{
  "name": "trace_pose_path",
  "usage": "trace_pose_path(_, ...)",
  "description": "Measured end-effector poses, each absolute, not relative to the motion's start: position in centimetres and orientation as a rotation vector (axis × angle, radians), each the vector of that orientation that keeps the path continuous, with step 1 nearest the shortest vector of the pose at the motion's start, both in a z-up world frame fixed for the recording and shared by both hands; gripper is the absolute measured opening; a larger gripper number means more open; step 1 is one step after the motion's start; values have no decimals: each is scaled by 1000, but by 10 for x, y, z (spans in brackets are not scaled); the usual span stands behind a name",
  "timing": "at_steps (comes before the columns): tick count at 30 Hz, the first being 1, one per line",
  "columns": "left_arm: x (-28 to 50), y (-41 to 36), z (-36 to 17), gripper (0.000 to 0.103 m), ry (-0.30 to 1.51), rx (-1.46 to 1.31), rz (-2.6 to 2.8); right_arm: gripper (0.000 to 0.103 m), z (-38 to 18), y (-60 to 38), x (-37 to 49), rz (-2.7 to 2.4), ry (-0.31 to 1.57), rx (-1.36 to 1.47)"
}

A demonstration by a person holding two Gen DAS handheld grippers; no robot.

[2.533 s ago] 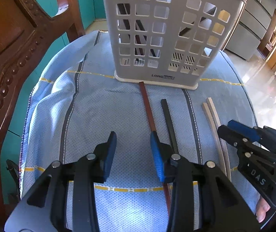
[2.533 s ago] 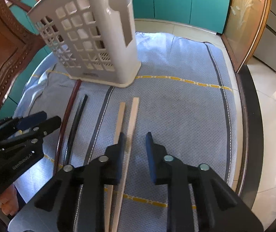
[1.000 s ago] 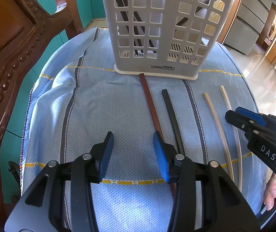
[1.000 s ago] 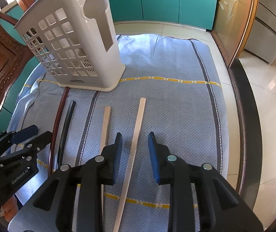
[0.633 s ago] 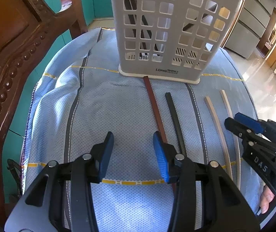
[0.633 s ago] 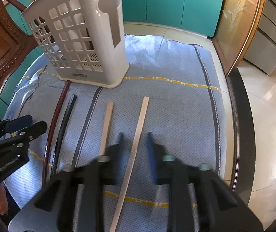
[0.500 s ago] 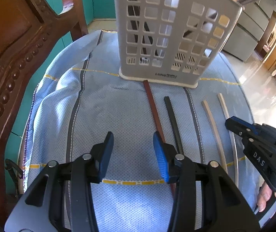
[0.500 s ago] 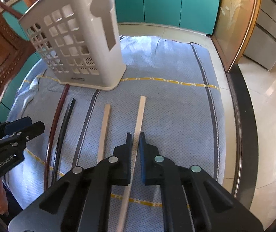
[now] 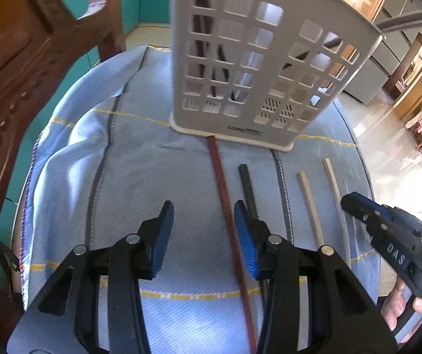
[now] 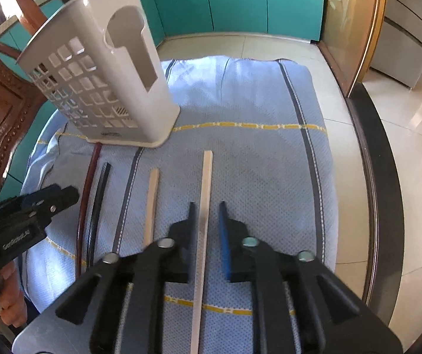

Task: Organize utensils
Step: 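Close the left tool on a dark brown chopstick while the right tool grips a light wooden one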

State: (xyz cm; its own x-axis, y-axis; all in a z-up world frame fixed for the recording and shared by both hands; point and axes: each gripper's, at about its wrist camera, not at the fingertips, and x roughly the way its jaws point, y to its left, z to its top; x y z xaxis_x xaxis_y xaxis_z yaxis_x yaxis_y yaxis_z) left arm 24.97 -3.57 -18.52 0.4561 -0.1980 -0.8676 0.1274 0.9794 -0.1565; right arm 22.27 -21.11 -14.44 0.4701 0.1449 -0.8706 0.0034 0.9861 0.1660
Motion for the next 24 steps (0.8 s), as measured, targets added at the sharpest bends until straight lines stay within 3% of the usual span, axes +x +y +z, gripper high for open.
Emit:
trace_pose_path(17, 250, -99, -198, 43, 1054, 76, -114, 26, -154, -196, 225, 26, 1025, -7)
trace_pose_path(19, 250, -106, -197, 34, 1054, 81, -119, 26, -154, -195, 227, 26, 1019, -4)
trace_pose_path(21, 256, -114, -197, 23, 1058, 76, -137, 8, -154, -194, 228, 50, 1018, 7)
trace_pose_path(24, 256, -127, -195, 9, 1058, 92, -153, 8, -155, -191, 228, 80, 1017, 4)
